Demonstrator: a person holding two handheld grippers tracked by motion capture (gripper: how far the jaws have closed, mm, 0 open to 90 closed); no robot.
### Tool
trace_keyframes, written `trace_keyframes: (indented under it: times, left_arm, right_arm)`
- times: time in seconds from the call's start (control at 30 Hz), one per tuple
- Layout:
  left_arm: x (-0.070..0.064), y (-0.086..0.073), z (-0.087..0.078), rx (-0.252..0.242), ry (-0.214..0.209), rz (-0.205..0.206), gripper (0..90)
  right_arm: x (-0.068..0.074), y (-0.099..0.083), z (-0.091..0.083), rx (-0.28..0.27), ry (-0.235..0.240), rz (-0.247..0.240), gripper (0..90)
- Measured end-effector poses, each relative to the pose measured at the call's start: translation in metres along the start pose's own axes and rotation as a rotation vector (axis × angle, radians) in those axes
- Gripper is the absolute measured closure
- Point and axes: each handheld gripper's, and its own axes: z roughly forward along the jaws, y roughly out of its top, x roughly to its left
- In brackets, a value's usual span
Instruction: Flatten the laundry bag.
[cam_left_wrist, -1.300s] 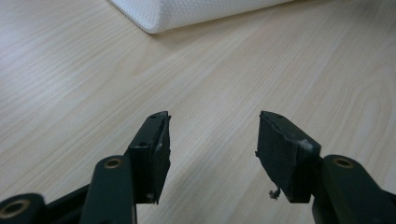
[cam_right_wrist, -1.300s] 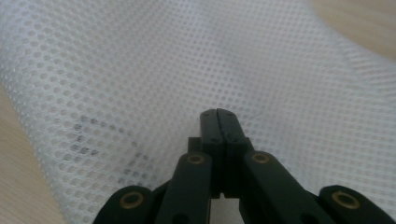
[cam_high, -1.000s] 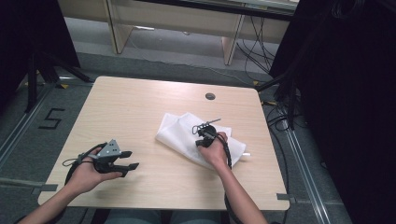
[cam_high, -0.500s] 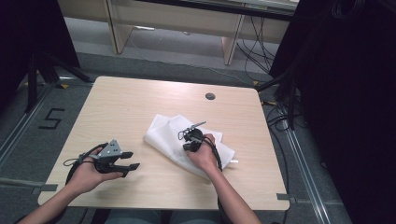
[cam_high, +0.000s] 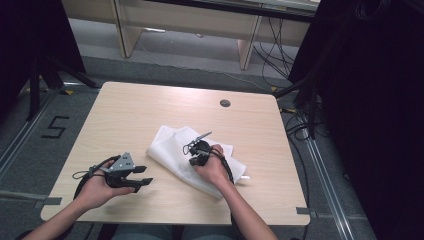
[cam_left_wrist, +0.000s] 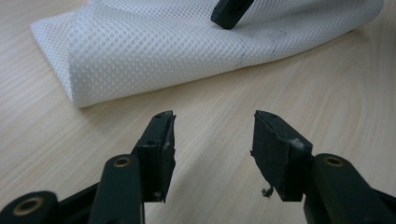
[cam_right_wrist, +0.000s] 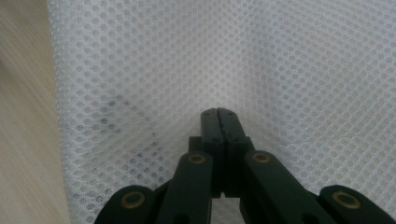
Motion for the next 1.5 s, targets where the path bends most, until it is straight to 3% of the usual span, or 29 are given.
trace_keyframes:
  times: [0.07,0.1,0.13,0.2,0.33,0.37,0.4,0.5,0.57,0.6,0.63,0.67,0.73,0.83,0.93,1.2,1.33,1.4,1.5]
  left_arm:
    - [0.001,0.0,0.0,0.005,0.013,0.032,48.8]
    - [0.0,0.0,0.0,0.012,0.013,0.017,49.1]
    - [0.001,0.001,0.001,0.006,0.011,0.037,49.3]
    - [-0.002,0.0,0.003,0.0,0.004,-0.001,49.8]
    - [-0.005,0.002,0.006,0.012,-0.006,0.001,53.2]
    - [-0.005,0.003,0.006,0.031,-0.015,0.005,54.3]
    - [-0.007,0.003,0.008,0.018,-0.01,0.0,55.5]
    - [-0.009,0.004,0.011,0.023,-0.006,-0.007,59.6]
    - [-0.008,0.008,0.012,0.046,0.001,0.024,63.2]
    - [-0.01,0.01,0.013,0.046,-0.001,0.017,64.7]
    - [-0.013,0.01,0.015,0.026,-0.006,-0.029,66.1]
    - [-0.012,0.012,0.015,0.044,-0.01,0.0,67.0]
    - [-0.016,0.014,0.018,0.035,-0.017,-0.028,69.4]
    - [-0.021,0.015,0.024,0.057,-0.038,-0.02,72.3]
    - [-0.024,0.018,0.029,0.084,-0.046,0.014,74.0]
    - [-0.033,0.021,0.048,0.117,-0.061,0.05,74.0]
    - [-0.036,0.022,0.052,0.124,-0.068,0.052,73.4]
    - [-0.035,0.023,0.052,0.132,-0.062,0.088,73.2]
    - [-0.037,0.022,0.053,0.125,-0.072,0.053,73.1]
  right_arm:
    - [0.001,0.0,0.0,-0.002,0.005,-0.016,90.0]
    - [0.002,0.0,0.001,-0.002,0.011,-0.016,90.0]
    - [0.003,0.0,0.001,0.0,0.015,-0.019,90.0]
    - [0.005,0.0,0.0,0.007,0.021,-0.025,90.0]
    - [0.005,0.002,0.0,0.016,0.038,-0.028,90.0]
    - [0.006,0.002,-0.002,0.032,0.039,0.019,90.0]
    - [0.003,0.003,-0.003,0.002,0.043,0.001,89.7]
    - [-0.005,0.006,-0.013,-0.037,0.019,0.052,89.5]
    - [-0.014,0.008,-0.022,-0.074,-0.014,0.068,88.9]
    - [-0.019,0.009,-0.026,-0.084,-0.04,0.082,88.3]
    - [-0.022,0.009,-0.03,-0.075,-0.06,0.122,86.9]
    - [-0.028,0.009,-0.033,-0.084,-0.08,0.141,86.1]
    - [-0.037,0.007,-0.035,-0.083,-0.111,0.172,85.4]
    - [-0.045,0.004,-0.034,-0.075,-0.136,0.19,86.0]
    - [-0.046,0.003,-0.029,-0.053,-0.148,0.203,86.2]
    - [-0.043,0.0,-0.01,0.012,-0.154,0.206,86.8]
    - [-0.038,0.001,-0.005,0.001,-0.154,0.168,87.8]
    - [-0.036,0.003,-0.003,-0.006,-0.146,0.145,87.9]
    - [-0.03,0.004,-0.001,-0.011,-0.119,0.132,87.9]
